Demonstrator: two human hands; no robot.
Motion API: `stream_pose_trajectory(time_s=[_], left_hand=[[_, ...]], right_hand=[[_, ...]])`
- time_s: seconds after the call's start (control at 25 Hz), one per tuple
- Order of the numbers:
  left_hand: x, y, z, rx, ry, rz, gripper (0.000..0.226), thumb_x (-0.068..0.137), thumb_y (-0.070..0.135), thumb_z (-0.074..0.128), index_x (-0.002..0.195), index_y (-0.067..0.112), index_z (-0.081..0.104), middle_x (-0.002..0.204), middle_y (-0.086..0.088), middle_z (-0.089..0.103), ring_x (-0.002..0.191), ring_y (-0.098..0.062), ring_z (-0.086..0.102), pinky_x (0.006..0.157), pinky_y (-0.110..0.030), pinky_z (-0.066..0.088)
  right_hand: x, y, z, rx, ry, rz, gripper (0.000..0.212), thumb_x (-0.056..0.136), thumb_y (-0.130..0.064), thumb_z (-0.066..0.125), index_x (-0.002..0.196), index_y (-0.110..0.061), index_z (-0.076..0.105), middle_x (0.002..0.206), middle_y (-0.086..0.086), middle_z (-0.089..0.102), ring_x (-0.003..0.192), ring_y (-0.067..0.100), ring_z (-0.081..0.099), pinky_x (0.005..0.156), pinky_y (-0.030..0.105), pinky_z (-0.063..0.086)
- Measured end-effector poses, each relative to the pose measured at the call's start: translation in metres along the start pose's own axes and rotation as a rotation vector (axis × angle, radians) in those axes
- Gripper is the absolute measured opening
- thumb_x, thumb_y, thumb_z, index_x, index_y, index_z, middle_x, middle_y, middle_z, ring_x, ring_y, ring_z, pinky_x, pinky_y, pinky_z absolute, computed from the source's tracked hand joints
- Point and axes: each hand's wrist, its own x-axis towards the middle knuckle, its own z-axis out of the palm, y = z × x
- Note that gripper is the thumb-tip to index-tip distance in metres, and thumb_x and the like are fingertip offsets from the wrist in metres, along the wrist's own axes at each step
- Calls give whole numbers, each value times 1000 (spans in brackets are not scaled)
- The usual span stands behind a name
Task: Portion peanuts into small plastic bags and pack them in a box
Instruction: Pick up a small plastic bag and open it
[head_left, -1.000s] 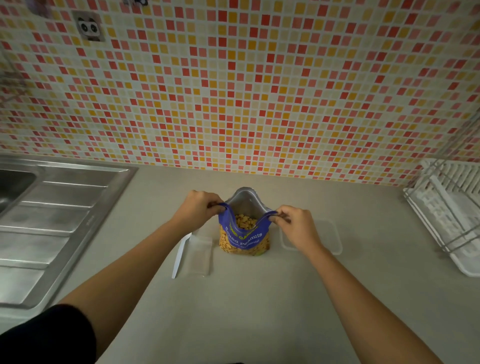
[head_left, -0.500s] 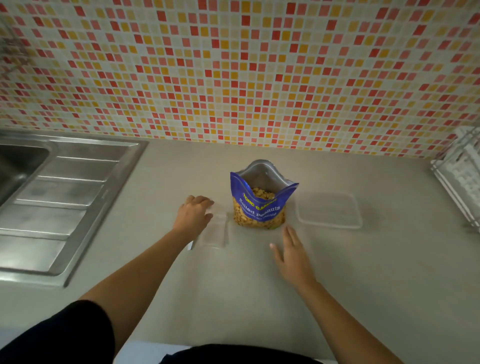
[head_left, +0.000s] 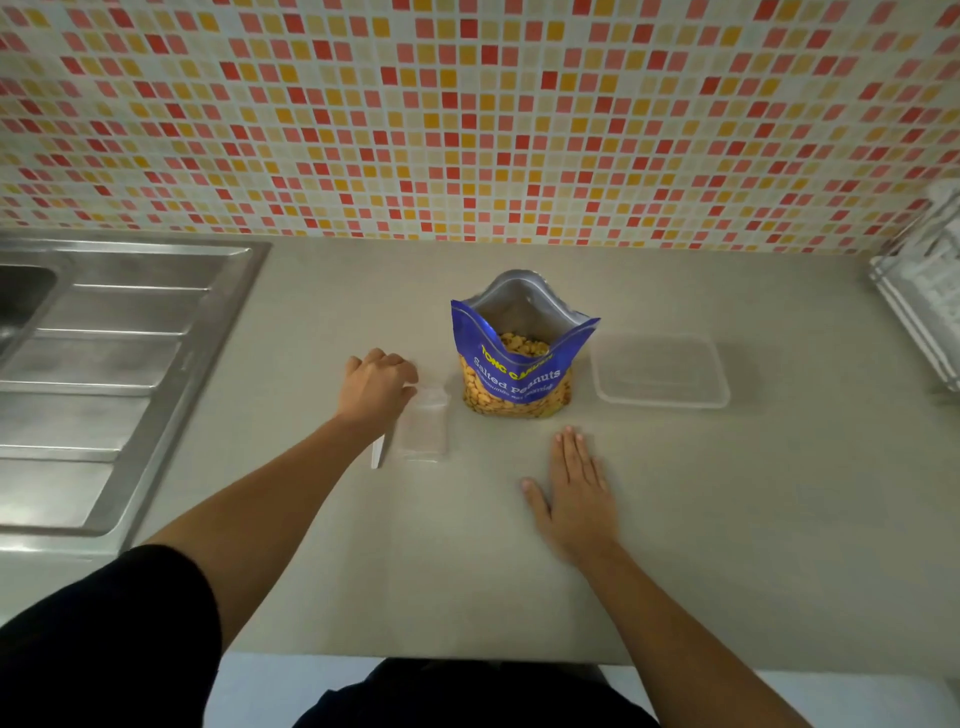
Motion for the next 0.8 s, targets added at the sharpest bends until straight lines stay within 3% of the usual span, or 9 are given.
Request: stream_pose_trajectory(time_s=[0.24, 0.4, 0.52, 0.6, 0.68, 0.8], left_hand=[[-3, -8, -9, -29, 11, 56, 16, 87, 24, 56, 93, 22, 71, 111, 7, 68, 106, -22, 52, 81, -34, 28], [-4, -5, -31, -113, -95, 140, 11, 79, 23, 61, 86, 20, 69, 104, 6, 67, 104, -22, 54, 87, -35, 38], [-9, -3, -59, -355, -184, 117, 6, 75, 14, 64, 77, 12, 69, 84, -1, 69, 86, -21, 62, 80, -30, 48], [-17, 1, -73, -584, -267, -9, 4, 77, 11, 66, 76, 10, 70, 80, -4, 69, 77, -15, 60, 74, -23, 46], [-31, 10, -74, -898, -369, -135, 5, 80, 8, 66, 75, 10, 69, 78, -7, 67, 74, -13, 57, 70, -21, 45], [-53, 33, -58, -1279, -440, -270, 13, 83, 2, 60, 73, 9, 64, 82, -9, 65, 73, -14, 56, 66, -17, 48]], right_hand=[[1, 2, 3, -10, 32, -17, 81, 92, -59, 10, 137, 1, 38, 144, 18, 40, 133, 32, 39, 110, 32, 9], [3, 4, 6, 4, 34, -52, 85, 84, -62, 13, 145, -3, 20, 154, 14, 19, 144, 27, 16, 112, 29, -4], [3, 5, 5, 48, 48, -63, 92, 79, -67, 4, 147, -5, 14, 156, 11, 12, 146, 23, 8, 114, 28, -5], [3, 5, -2, 120, 9, -67, 92, 77, -64, 4, 147, -6, 12, 157, 10, 9, 146, 20, 5, 113, 26, -7], [1, 3, -12, 338, 34, -36, 85, 81, -61, 16, 145, -5, 24, 154, 10, 23, 144, 20, 17, 113, 24, 4], [-10, -2, -36, 823, 101, 97, 44, 92, -37, 51, 128, -13, 51, 129, 5, 56, 121, 17, 51, 100, 14, 34]])
